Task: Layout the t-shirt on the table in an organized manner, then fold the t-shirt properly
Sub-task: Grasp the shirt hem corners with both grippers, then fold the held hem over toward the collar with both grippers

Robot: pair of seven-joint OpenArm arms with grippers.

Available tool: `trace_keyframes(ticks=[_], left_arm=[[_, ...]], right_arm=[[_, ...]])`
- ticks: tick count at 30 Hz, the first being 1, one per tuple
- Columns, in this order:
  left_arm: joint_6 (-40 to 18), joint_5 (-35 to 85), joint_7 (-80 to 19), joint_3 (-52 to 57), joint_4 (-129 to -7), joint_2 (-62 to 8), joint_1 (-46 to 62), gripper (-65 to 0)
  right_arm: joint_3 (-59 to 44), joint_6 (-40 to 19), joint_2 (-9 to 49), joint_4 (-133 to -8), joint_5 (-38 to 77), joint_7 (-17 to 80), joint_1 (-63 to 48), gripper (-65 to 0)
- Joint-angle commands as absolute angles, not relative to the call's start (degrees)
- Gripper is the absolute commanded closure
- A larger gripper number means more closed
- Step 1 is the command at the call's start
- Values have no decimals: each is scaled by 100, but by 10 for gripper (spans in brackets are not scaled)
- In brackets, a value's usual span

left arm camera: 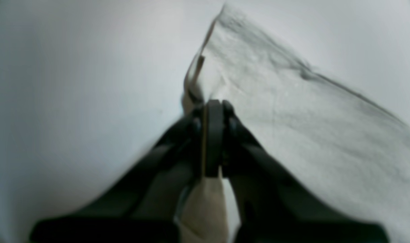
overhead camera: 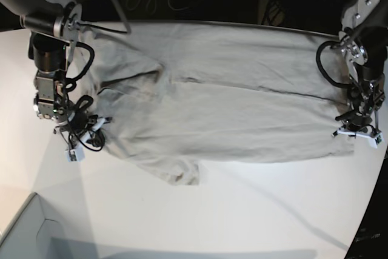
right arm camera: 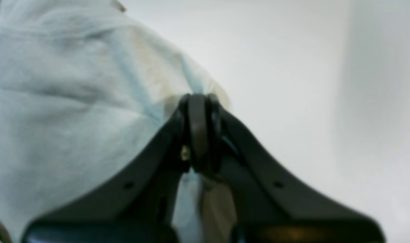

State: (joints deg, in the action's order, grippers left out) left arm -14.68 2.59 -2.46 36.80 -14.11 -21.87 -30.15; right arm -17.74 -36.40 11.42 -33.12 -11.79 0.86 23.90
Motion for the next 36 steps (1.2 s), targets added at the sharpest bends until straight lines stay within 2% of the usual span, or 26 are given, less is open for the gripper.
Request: trace_keyframes(ticks=[1, 7, 16, 24, 32, 36], left_arm=[[-1516, 286, -127, 3697, -1534, -2281, -3152, 0], [-1534, 295, -127, 3697, -1552, -2281, -3169, 0], [-1534, 295, -356, 3697, -2703, -2018, -2826, 0], [-1543, 1525, -1314, 3688, -4989, -1701, -1798, 0], [-1543, 2343, -1367, 3688, -5516, -1727, -1042, 0], [-1543, 2536, -1349, 3688, -5516, -1736, -752, 0]], right_arm=[[-1798, -3723, 1235, -3424, -1103, -66, 2545, 0], [-1815, -3723, 1297, -4347, -1086, -66, 2062, 0], [-1815, -3723, 1007, -6290, -1086, -22, 1007, 0], [-2018, -3723, 760, -7574, -1086, -22, 145, 0], [-2378, -3732, 418, -8523, -1086, -84, -848, 0], [-2387, -3732, 347, -8611, -1086, -374, -1341, 0]])
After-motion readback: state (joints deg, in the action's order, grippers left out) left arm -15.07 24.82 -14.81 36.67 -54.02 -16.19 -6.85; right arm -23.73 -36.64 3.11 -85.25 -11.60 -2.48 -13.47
